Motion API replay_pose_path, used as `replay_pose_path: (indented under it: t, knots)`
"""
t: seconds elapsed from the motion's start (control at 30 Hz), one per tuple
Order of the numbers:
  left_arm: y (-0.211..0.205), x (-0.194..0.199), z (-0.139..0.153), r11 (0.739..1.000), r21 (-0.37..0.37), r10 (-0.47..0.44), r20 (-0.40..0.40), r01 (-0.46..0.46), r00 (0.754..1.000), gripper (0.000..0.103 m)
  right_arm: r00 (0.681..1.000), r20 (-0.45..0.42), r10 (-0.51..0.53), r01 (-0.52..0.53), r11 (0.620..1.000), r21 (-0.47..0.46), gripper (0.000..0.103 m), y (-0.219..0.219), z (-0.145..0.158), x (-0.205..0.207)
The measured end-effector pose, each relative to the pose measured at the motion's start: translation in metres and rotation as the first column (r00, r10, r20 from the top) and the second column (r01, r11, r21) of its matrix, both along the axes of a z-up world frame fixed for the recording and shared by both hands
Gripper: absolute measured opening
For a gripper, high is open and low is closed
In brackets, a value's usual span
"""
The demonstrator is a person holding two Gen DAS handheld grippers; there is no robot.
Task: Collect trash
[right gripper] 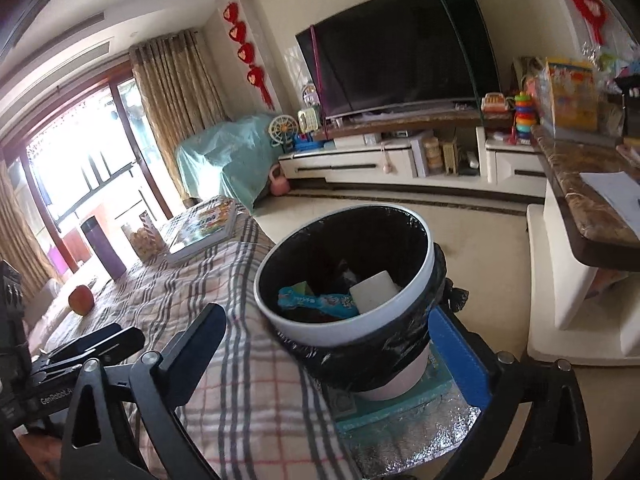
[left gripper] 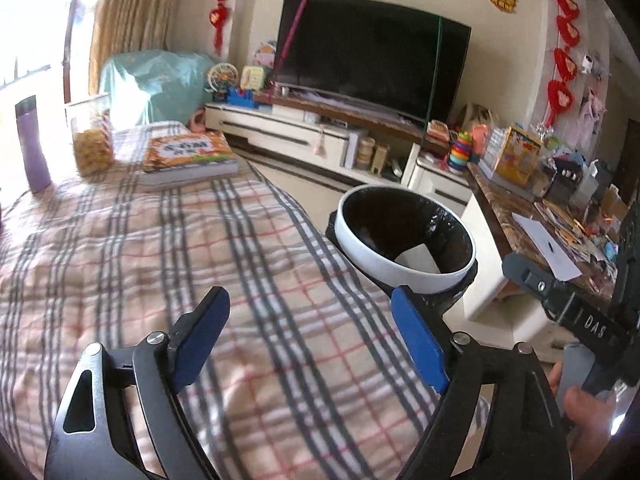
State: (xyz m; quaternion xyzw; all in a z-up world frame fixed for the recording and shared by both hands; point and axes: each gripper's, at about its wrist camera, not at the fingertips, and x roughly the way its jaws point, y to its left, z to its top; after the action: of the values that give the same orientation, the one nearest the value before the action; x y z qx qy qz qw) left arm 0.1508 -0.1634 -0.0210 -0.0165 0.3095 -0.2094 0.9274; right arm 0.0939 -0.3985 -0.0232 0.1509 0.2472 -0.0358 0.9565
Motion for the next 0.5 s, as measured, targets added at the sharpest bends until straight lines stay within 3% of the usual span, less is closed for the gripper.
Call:
replay_pose_path:
  t: [0.17, 0.23, 0.37, 0.5]
  knots:
    - [0.016, -0.029, 0.01, 0.999, -0.009, 0.047, 0.102, -0.047, 0.994, 0.095, 0.999, 0.053, -0.009, 0.013, 0.997, -0.08, 0.102, 0.02, 0.006, -0.021]
    - [0.021, -0.041, 0.016, 0.997, -0.011, 0.08, 0.158, -0.08, 0.984, 0.103, 0.994, 0.109, -0.018, 0.033, 0.989, -0.141, 0.102, 0.029, 0.016, -0.032]
    - [0.029, -0.064, 0.024, 0.992, -0.026, 0.128, 0.254, -0.126, 0.959, 0.103, 0.974, 0.225, -0.029, 0.087, 0.964, -0.25, 0.103, 0.046, 0.034, -0.055]
    - [0.034, -0.072, 0.022, 0.987, -0.014, 0.16, 0.279, -0.163, 0.947, 0.103, 0.975, 0.222, -0.018, 0.079, 0.959, -0.271, 0.103, 0.053, 0.031, -0.058]
